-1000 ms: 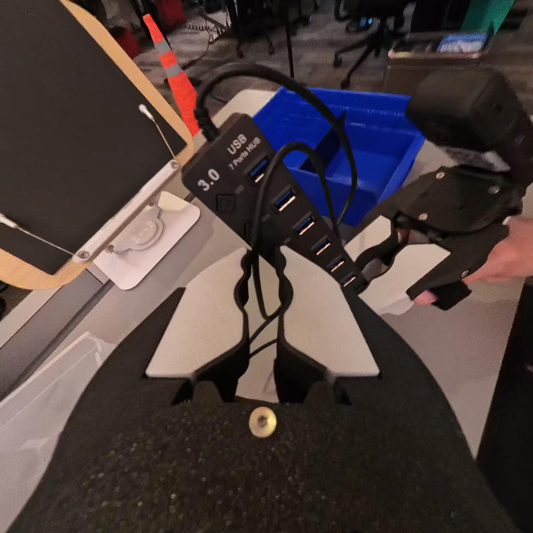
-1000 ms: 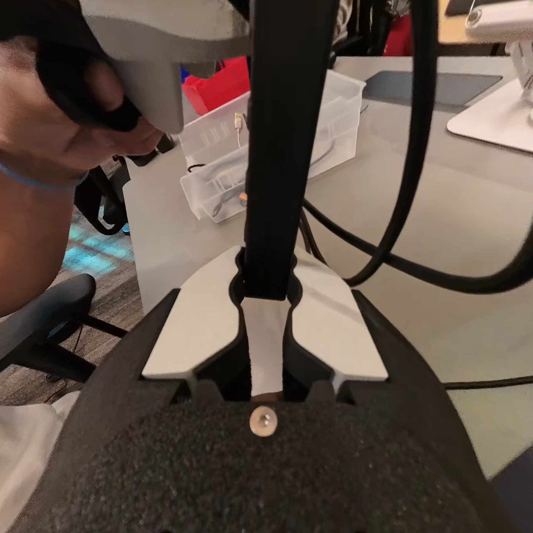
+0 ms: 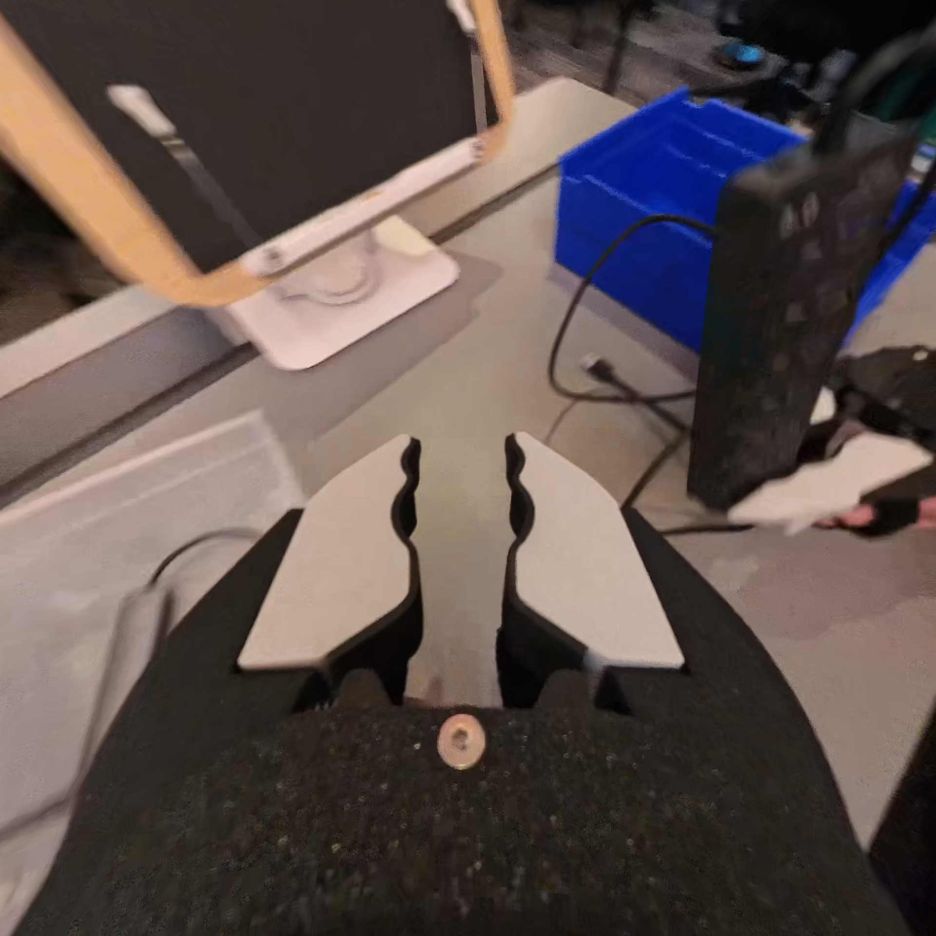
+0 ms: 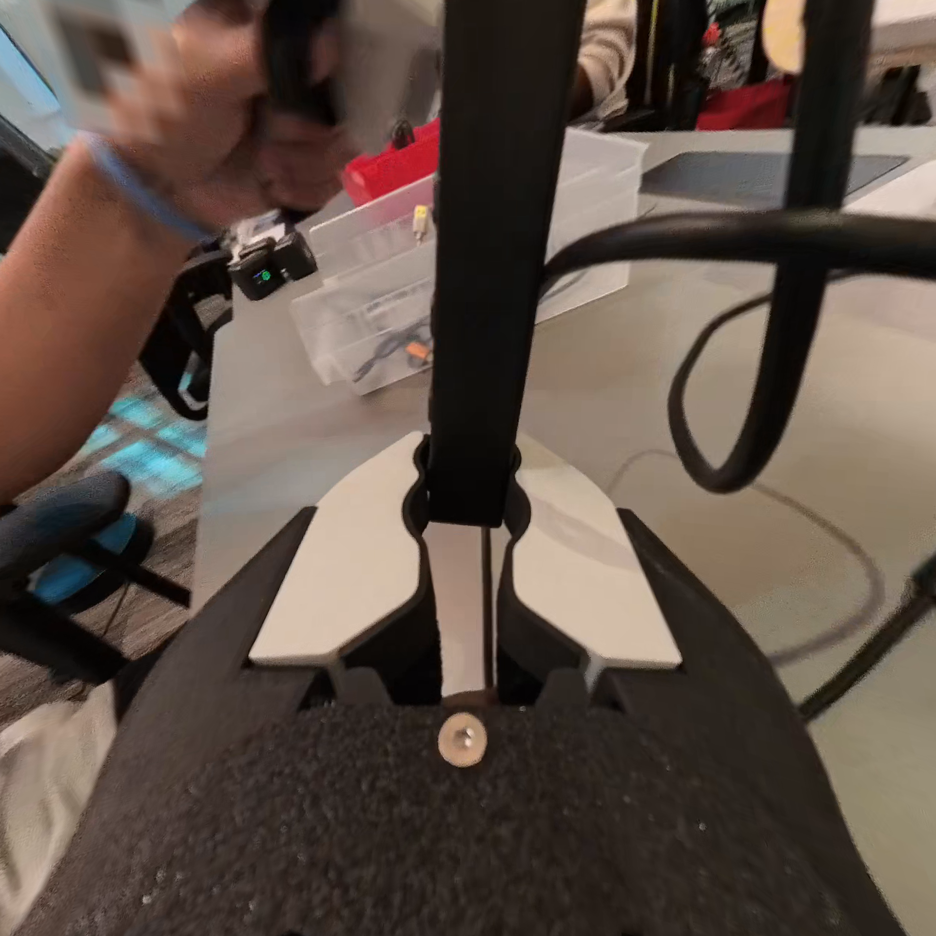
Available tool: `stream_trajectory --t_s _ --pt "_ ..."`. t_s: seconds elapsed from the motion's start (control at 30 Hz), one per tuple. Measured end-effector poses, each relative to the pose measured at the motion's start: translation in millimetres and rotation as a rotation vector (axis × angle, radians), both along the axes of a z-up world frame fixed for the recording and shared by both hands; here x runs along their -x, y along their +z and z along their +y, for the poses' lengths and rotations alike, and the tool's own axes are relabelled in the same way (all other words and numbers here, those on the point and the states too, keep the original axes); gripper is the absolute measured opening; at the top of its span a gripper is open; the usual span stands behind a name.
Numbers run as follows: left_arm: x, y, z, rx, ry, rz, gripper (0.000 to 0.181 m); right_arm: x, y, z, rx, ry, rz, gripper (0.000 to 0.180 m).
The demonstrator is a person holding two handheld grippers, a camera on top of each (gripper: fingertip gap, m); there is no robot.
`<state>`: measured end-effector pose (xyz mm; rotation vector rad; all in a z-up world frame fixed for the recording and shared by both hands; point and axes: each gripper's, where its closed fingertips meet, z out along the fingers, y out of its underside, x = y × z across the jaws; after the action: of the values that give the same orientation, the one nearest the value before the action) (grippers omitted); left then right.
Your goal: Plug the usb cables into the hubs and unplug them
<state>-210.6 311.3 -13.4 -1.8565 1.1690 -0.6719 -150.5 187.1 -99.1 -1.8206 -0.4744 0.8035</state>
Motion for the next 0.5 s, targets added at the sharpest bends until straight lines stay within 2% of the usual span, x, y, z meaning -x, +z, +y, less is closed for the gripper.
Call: stream_trajectory --t_s 0.07,0.17,0.27,0.4,0.43,0.5 --pt "58 -3 -9 -0.067 0.128 -0.02 0.035 -3 -2 17 -0.043 -0.014 -0.001 0.025" --pt "134 -28 -36 -0.023 0.302 -0.084 0.045 -4 0 41 -0.124 -0.018 -0.006 0.025" --pt "153 -66 -71 0.036 0.311 -0.111 0.062 -4 3 62 -0.189 -0.015 0.029 0.025" --pt "143 -113 -61 0.038 0.414 0.026 0.06 -2 11 90 -0.239 -0.031 0.023 0.025" --pt "138 -121 -56 0.063 0.437 0.045 0.048 0 11 94 -0.246 -0.033 0.025 0.025" --pt "137 -124 -48 0.036 0.498 0.089 0.003 2 9 97 -0.266 -0.045 0.006 0.025"
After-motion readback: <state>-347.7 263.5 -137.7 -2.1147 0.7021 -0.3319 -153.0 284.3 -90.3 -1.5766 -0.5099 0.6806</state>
